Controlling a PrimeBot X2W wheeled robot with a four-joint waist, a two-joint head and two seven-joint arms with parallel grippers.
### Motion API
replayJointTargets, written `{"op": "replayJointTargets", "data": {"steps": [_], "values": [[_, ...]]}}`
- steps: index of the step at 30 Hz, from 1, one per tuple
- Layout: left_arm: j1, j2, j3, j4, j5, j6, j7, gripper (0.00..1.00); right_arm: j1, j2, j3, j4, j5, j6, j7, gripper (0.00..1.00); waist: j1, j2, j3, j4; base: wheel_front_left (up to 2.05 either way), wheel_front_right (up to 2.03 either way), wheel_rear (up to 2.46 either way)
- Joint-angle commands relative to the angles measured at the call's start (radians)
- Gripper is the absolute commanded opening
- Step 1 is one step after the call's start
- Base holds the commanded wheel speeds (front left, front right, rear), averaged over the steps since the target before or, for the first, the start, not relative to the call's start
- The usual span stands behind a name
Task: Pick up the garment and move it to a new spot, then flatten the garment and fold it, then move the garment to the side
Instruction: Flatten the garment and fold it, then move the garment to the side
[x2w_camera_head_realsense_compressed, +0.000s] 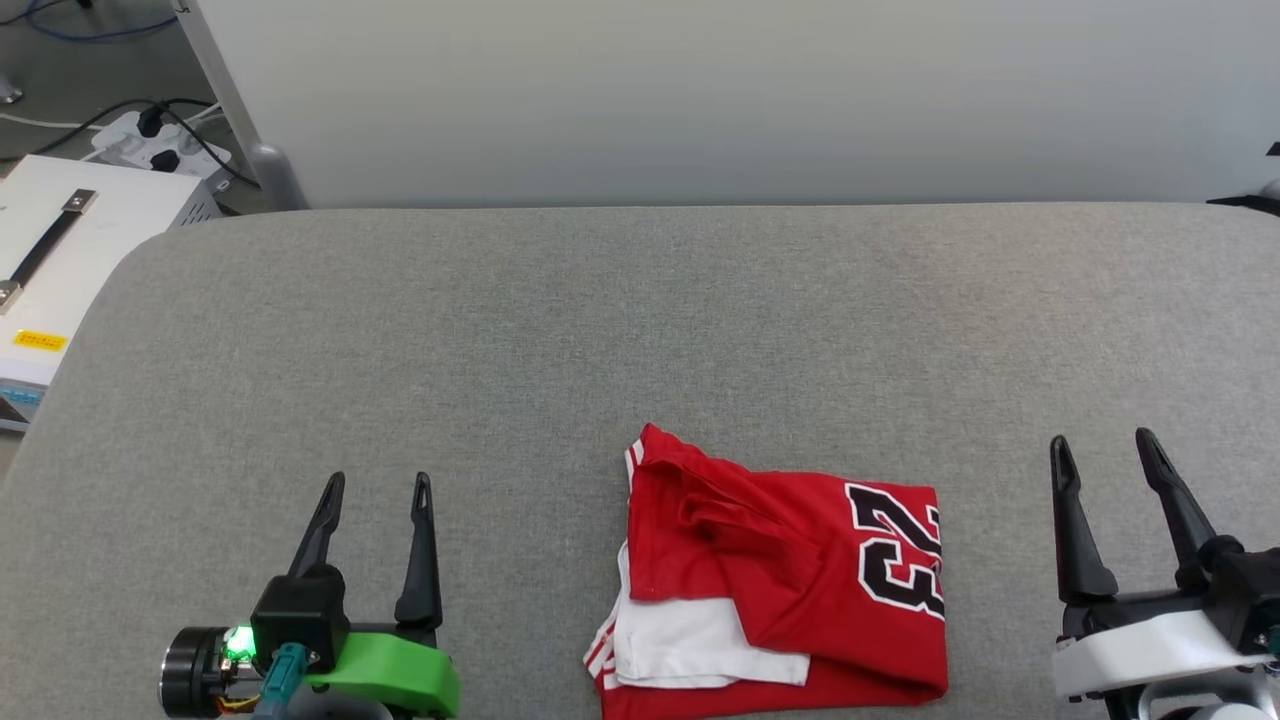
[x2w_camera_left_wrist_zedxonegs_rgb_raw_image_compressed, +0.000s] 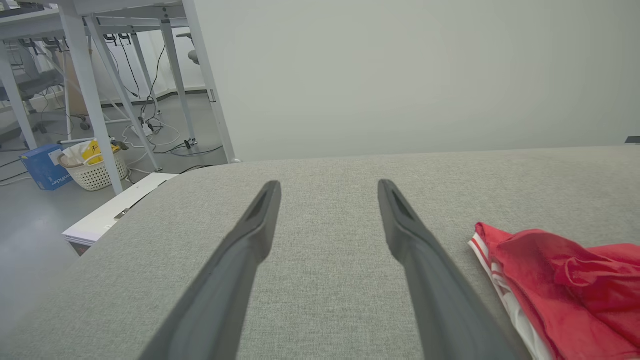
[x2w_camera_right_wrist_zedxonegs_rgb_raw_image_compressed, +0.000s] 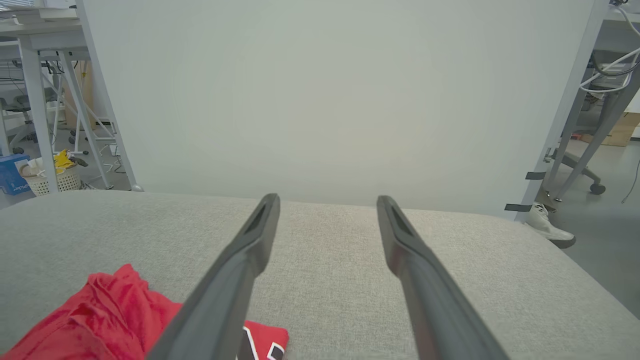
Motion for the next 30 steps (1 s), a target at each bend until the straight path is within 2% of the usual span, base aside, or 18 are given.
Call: {"op": "replayJointTargets", "data": {"steps": [1,7,21,25,27,30], "values": [[0.016,0.006,-0.001,-0.005,-0.005,-0.011,-0.006,1.00,0.018,0.004,0.005,-0.006,-0.005,-0.001,-0.006,1.00,0.0000,0.0000,0.000,0.003,0.00,0.00,0.00],[0.023,0.002,0.001,-0.014,-0.023,-0.026,-0.006,1.00,0.047,0.013,0.015,0.001,-0.016,-0.001,-0.006,1.00,0.0000,0.0000,-0.001,0.007,0.00,0.00,0.00],[0.023,-0.006,0.012,-0.008,-0.035,-0.038,-0.006,1.00,0.017,-0.021,0.023,0.007,-0.021,-0.001,-0.006,1.00,0.0000,0.0000,0.007,0.010,0.00,0.00,0.00],[0.019,-0.008,0.014,-0.003,-0.034,-0.039,-0.006,1.00,-0.058,-0.068,-0.002,-0.004,-0.001,-0.001,-0.006,1.00,0.0000,0.0000,0.009,0.009,0.00,0.00,0.00],[0.015,-0.009,0.014,0.000,-0.032,-0.042,-0.006,1.00,-0.097,-0.122,0.008,0.015,0.011,-0.001,0.006,1.00,0.0000,0.0000,0.012,0.013,0.00,0.00,0.00],[0.011,-0.009,0.013,0.002,-0.029,-0.044,-0.006,1.00,-0.176,-0.204,0.021,0.056,0.109,-0.001,0.120,1.00,0.0000,0.0000,0.016,0.017,0.00,0.00,0.00]]}}
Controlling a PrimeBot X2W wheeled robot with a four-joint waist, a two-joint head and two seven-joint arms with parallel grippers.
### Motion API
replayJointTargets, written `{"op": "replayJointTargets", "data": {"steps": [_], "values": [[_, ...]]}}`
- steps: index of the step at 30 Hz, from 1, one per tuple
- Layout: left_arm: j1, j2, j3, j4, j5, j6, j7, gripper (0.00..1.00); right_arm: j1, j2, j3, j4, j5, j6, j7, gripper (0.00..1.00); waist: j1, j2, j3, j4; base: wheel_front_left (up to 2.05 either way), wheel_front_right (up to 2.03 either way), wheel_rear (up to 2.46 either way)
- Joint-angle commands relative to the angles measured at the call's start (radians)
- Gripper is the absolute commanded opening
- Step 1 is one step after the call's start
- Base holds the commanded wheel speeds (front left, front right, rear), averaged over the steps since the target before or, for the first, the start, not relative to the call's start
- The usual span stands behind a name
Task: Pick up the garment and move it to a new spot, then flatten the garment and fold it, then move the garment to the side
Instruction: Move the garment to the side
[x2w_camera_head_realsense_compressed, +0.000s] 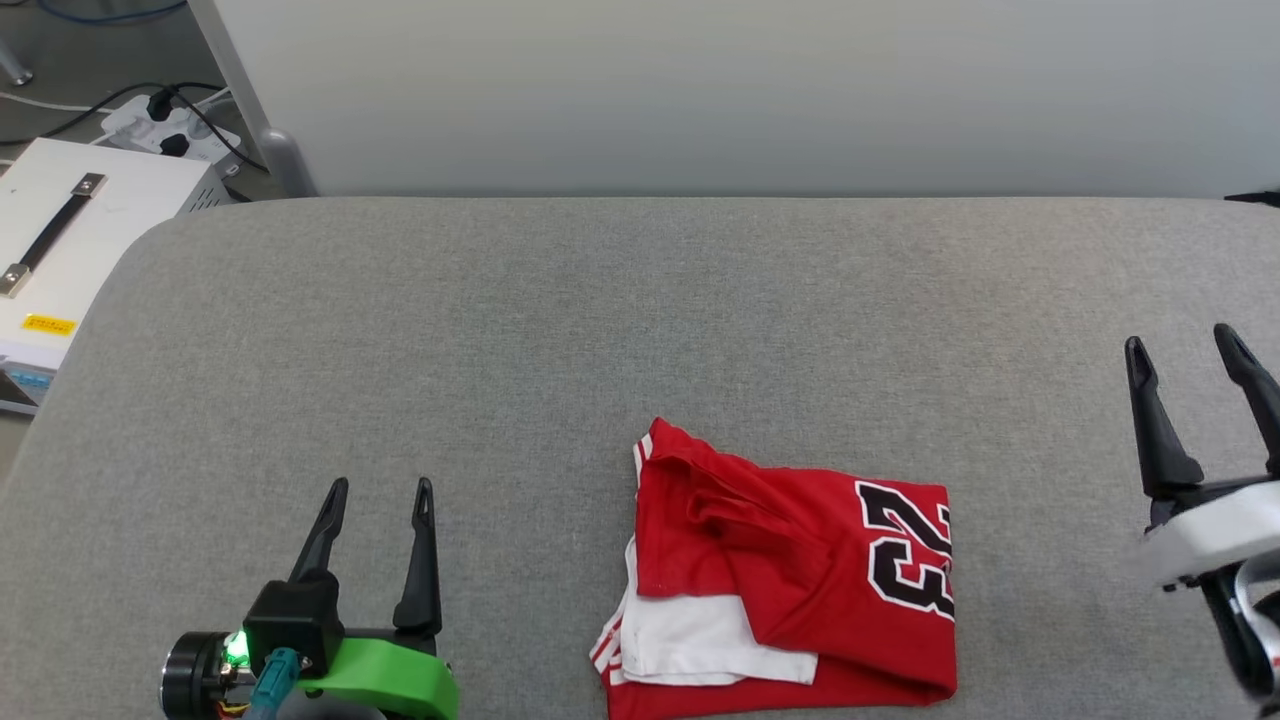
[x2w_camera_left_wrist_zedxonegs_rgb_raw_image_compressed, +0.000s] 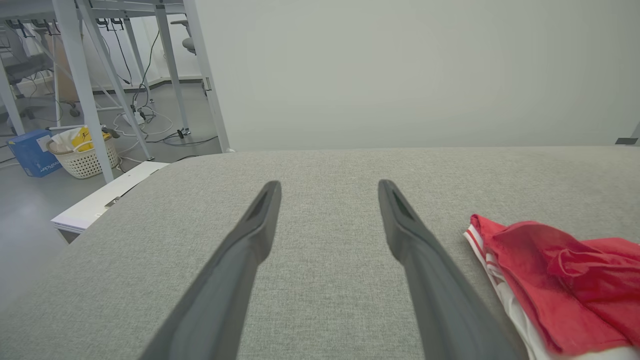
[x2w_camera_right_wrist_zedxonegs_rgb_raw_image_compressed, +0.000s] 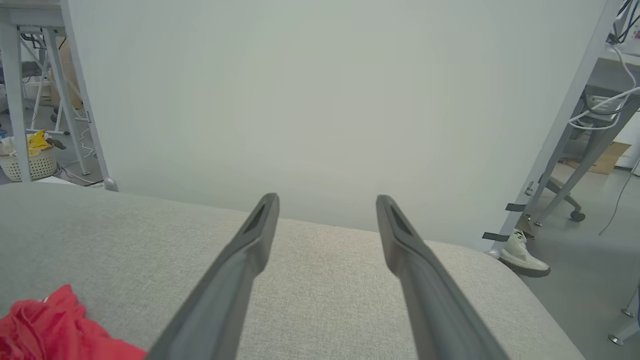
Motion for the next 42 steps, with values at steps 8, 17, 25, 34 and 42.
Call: {"op": "replayJointTargets", "data": {"steps": [8,17,25,34,42], "values": [[-0.009,-0.006,-0.003,0.003,-0.002,-0.004,-0.006,1.00,-0.133,-0.185,0.103,0.003,0.375,-0.001,0.486,1.00,0.0000,0.0000,0.030,0.018,0.00,0.00,0.00],[-0.047,-0.009,-0.021,0.011,-0.003,-0.007,-0.006,1.00,-0.131,-0.241,0.174,0.070,0.709,-0.001,0.897,1.00,0.0000,0.0000,0.079,0.056,0.00,0.00,0.00],[-0.078,-0.012,-0.039,0.016,-0.008,-0.005,-0.006,1.00,-0.108,-0.203,0.234,0.138,0.782,-0.001,0.986,1.00,0.0000,0.0000,0.135,0.104,0.00,0.00,0.00],[-0.109,-0.013,-0.049,0.022,-0.010,0.000,-0.006,1.00,-0.125,-0.136,0.331,0.223,0.809,-0.001,0.951,1.00,0.0000,0.0000,0.175,0.127,0.00,0.00,0.00],[-0.121,-0.013,-0.056,0.031,-0.011,0.005,-0.006,1.00,-0.142,-0.154,0.418,0.232,0.828,-0.001,0.868,0.00,0.0000,0.0000,0.179,0.133,0.00,0.00,0.00]]}}
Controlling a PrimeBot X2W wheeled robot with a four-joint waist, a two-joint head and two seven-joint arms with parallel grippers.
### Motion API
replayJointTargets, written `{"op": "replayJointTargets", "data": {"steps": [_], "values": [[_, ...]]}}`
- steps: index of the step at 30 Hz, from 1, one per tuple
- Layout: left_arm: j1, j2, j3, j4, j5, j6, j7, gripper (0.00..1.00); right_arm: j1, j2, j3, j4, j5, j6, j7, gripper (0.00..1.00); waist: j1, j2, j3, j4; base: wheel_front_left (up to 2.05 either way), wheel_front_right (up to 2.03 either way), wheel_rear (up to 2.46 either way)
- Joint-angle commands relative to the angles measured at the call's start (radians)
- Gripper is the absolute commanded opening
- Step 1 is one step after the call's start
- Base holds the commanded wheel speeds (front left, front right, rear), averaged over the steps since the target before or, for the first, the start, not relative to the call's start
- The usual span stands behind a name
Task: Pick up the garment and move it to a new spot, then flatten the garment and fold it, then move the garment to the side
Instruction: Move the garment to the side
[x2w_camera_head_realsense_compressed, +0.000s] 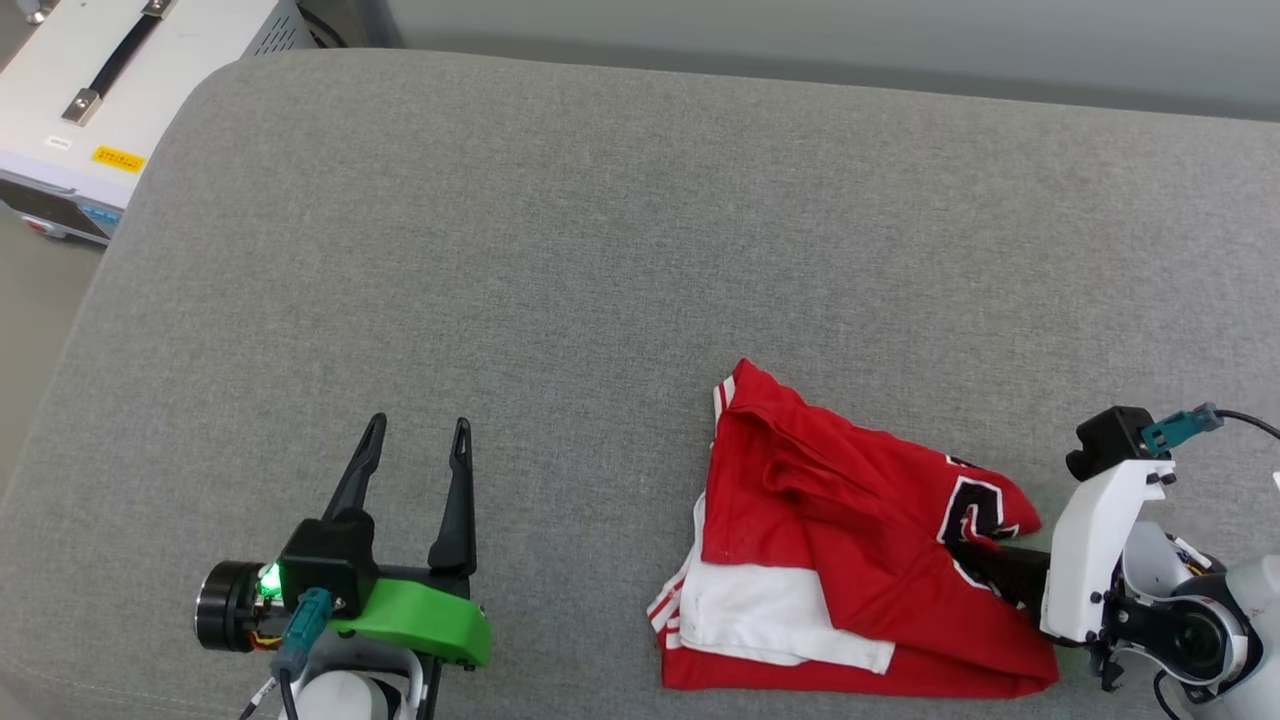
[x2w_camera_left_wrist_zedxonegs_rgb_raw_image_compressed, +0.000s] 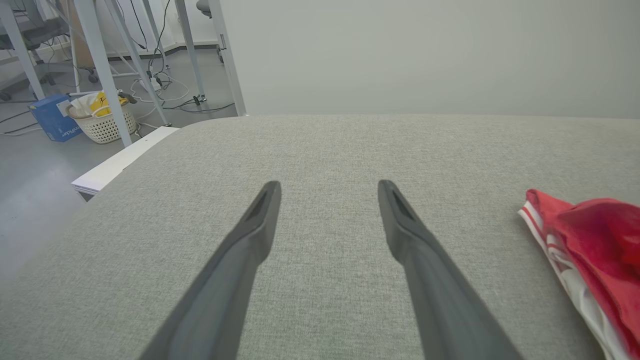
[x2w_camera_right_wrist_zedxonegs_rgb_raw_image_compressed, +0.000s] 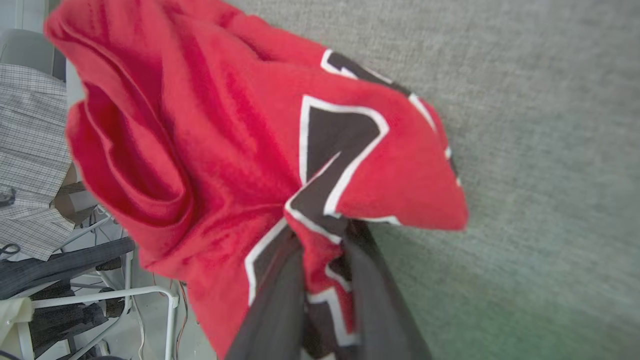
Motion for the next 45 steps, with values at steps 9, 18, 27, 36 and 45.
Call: {"op": "replayJointTargets", "data": {"steps": [9,18,27,36,45], "values": [[0.009,-0.007,0.009,0.009,-0.012,0.013,-0.006,1.00,-0.049,-0.094,0.091,-0.111,-0.025,-0.001,-0.156,0.00,0.0000,0.0000,-0.042,-0.039,0.00,0.00,0.00],[0.032,-0.007,0.013,0.007,-0.016,0.019,-0.006,1.00,-0.102,-0.244,0.128,-0.199,-0.101,-0.001,-0.230,0.00,0.0000,0.0000,-0.081,-0.135,0.00,0.00,0.00],[0.031,-0.006,0.023,-0.012,-0.002,0.021,-0.006,1.00,-0.137,-0.347,0.058,-0.175,-0.135,-0.001,-0.244,0.00,0.0000,0.0000,-0.053,-0.244,0.00,0.00,0.00],[-0.040,0.009,0.031,-0.058,0.024,0.014,-0.006,1.00,-0.202,-0.440,-0.052,-0.082,-0.184,-0.001,-0.252,0.00,0.0000,0.0000,0.093,-0.308,0.00,0.00,0.00],[-0.137,0.017,0.006,-0.109,0.044,0.002,-0.006,1.00,-0.258,-0.516,-0.150,0.120,-0.237,-0.001,-0.261,0.00,0.0000,0.0000,0.229,-0.273,0.00,0.00,0.00]]}}
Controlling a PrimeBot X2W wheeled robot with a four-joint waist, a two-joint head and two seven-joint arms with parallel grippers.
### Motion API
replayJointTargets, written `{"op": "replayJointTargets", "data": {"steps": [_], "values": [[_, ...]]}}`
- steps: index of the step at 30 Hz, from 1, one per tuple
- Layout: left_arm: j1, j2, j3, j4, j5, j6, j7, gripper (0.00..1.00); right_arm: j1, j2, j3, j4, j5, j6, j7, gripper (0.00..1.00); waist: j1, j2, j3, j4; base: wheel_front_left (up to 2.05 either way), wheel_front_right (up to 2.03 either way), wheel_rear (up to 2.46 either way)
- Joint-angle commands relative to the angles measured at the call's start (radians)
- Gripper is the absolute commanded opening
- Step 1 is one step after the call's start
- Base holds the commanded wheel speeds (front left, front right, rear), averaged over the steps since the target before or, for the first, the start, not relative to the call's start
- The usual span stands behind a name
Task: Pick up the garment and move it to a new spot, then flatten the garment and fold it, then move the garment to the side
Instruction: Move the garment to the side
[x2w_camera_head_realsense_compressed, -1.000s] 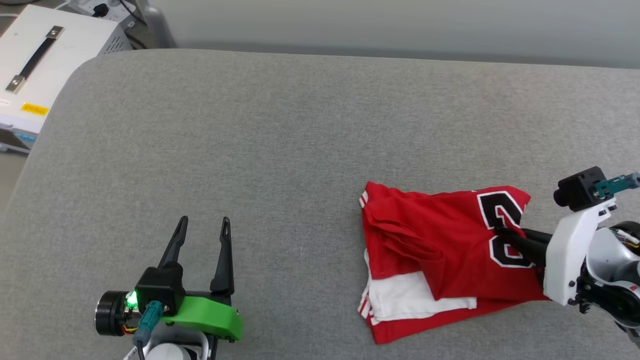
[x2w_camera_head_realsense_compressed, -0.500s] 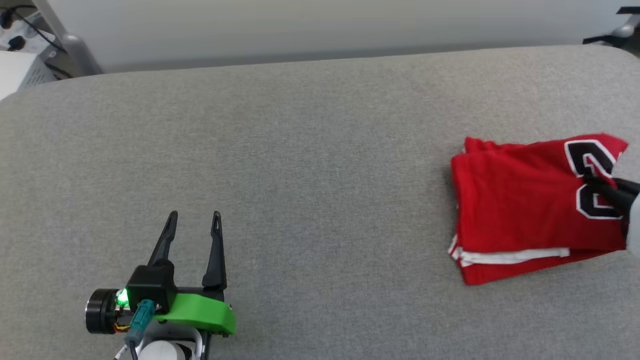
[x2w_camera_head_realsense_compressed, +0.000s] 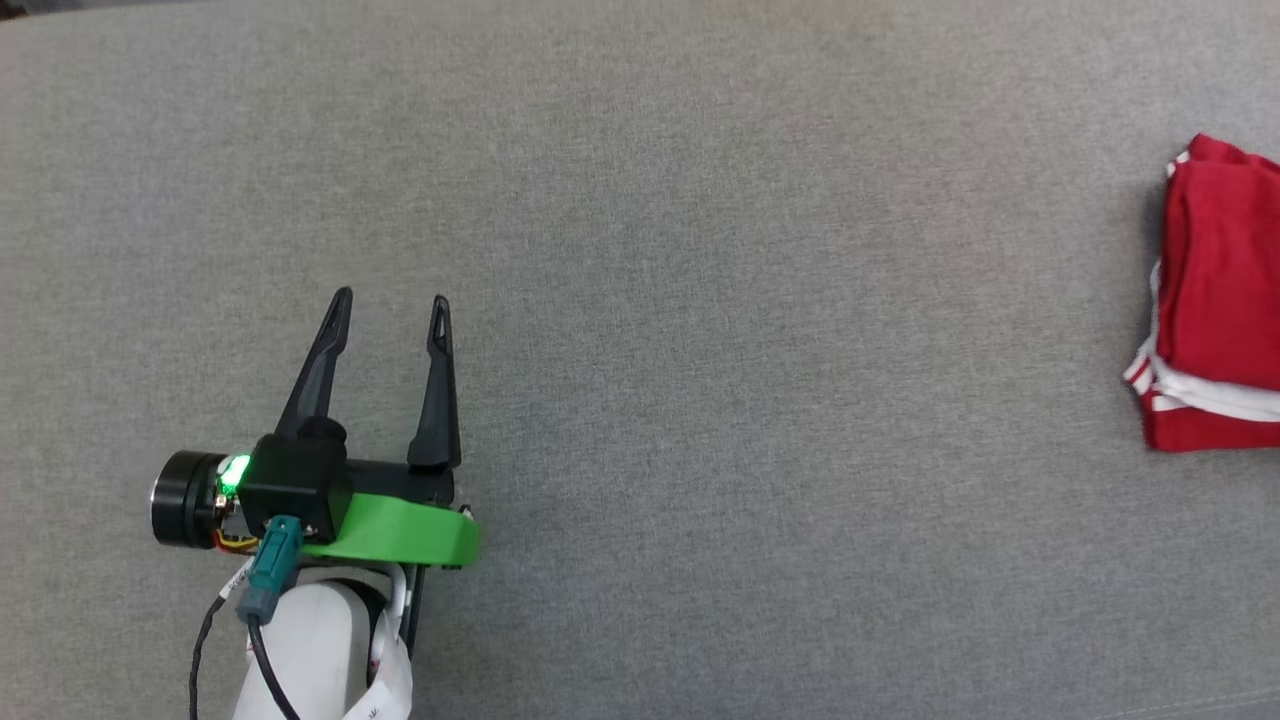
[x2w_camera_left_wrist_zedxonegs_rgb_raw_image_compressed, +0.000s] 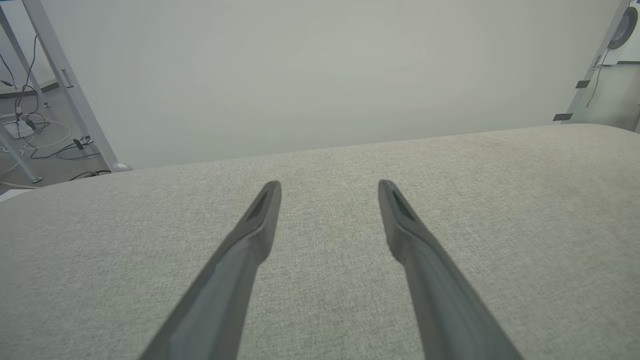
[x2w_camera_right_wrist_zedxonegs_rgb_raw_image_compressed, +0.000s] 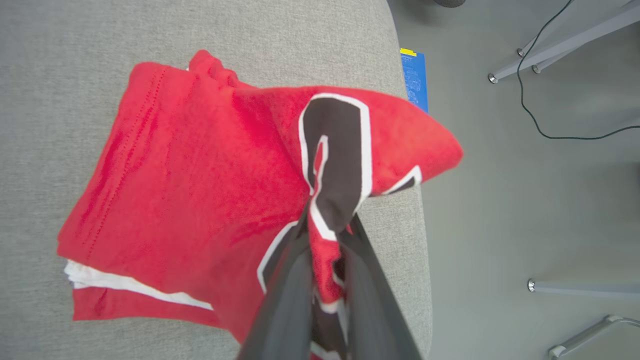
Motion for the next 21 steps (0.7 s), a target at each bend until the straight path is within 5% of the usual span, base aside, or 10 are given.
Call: {"op": "replayJointTargets", "data": {"steps": [1,17,18,19,21], "values": [[-0.025,0.006,-0.004,-0.013,0.011,-0.006,-0.006,1.00,-0.030,-0.009,-0.016,0.024,-0.021,-0.001,-0.009,0.00,-0.0001,-0.0001,0.083,0.015,0.00,0.00,0.00],[-0.073,0.009,-0.024,-0.075,0.012,0.004,-0.006,1.00,-0.182,-0.027,-0.085,0.318,-0.167,-0.001,-0.135,0.00,-0.0001,-0.0001,0.158,0.064,0.00,0.00,0.00],[-0.073,0.009,-0.023,-0.074,0.011,0.005,-0.006,1.00,-0.188,-0.022,-0.086,0.332,-0.176,-0.001,-0.147,0.22,-0.0001,-0.0001,0.155,0.065,0.00,0.00,0.00],[-0.071,0.009,-0.023,-0.071,0.010,0.006,-0.006,1.00,-0.194,-0.016,-0.084,0.347,-0.187,-0.001,-0.158,1.00,-0.0001,-0.0001,0.149,0.066,0.00,0.00,0.00],[-0.067,0.009,-0.020,-0.065,0.007,0.009,-0.006,1.00,-0.204,-0.009,-0.077,0.365,-0.209,-0.001,-0.190,1.00,-0.0001,-0.0001,0.133,0.067,0.00,0.00,0.00]]}}
